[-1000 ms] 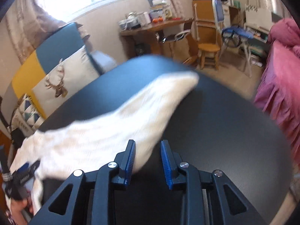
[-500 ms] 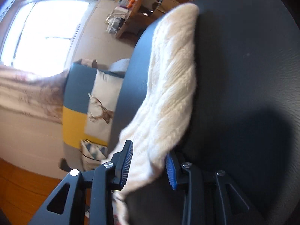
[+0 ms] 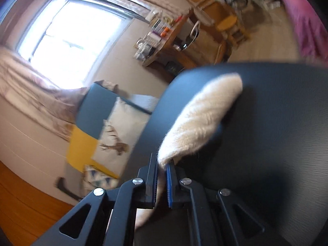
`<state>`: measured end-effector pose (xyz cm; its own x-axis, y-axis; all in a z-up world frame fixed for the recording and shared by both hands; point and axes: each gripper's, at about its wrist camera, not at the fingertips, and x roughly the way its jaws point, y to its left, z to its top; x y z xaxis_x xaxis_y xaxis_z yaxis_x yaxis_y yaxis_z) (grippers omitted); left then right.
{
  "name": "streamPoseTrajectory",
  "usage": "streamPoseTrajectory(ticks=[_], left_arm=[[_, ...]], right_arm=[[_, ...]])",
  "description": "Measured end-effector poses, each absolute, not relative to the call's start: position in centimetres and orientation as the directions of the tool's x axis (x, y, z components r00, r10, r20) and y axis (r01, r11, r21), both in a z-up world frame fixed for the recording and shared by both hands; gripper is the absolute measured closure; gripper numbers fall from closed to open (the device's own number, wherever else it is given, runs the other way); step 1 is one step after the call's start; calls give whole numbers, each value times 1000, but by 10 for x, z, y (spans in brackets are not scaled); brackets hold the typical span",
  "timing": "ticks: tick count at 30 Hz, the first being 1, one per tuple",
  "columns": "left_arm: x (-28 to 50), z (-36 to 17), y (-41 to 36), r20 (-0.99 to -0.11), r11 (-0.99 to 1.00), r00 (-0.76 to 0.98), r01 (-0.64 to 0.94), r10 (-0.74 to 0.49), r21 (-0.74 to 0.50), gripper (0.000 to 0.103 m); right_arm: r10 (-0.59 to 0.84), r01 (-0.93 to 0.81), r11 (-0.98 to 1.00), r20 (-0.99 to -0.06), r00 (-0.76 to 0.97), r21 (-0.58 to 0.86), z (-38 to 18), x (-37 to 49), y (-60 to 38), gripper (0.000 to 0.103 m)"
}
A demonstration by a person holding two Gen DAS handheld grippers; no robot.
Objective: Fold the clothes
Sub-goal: 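Fold the held sleeve across the sweater body with the right gripper, then open the right gripper and release the sleeve on the body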
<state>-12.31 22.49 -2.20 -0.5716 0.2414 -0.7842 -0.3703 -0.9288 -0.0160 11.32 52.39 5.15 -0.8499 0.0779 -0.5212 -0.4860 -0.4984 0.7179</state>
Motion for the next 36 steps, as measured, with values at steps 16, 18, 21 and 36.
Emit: streamPoseTrajectory(ticks=[16, 18, 21, 36], left_arm=[[-76, -17, 205, -808, -945, -550, -327, 210, -23, 0], [-70, -11, 198, -826, -928, -509, -369, 243, -46, 0], [-52, 10, 154, -792, -915, -530, -396, 303, -85, 0], [-23, 10, -165, -757, -970, -651, 146, 54, -195, 0]], right_arm=[[101, -377, -882, -667, -738, 284, 68, 83, 402, 78], [119, -389, -897, -732, -671, 211, 49, 57, 395, 78], [172, -429, -895, -787, -592, 126, 24, 48, 401, 79], [-105, -64, -972, -665, -740, 225, 86, 58, 220, 76]])
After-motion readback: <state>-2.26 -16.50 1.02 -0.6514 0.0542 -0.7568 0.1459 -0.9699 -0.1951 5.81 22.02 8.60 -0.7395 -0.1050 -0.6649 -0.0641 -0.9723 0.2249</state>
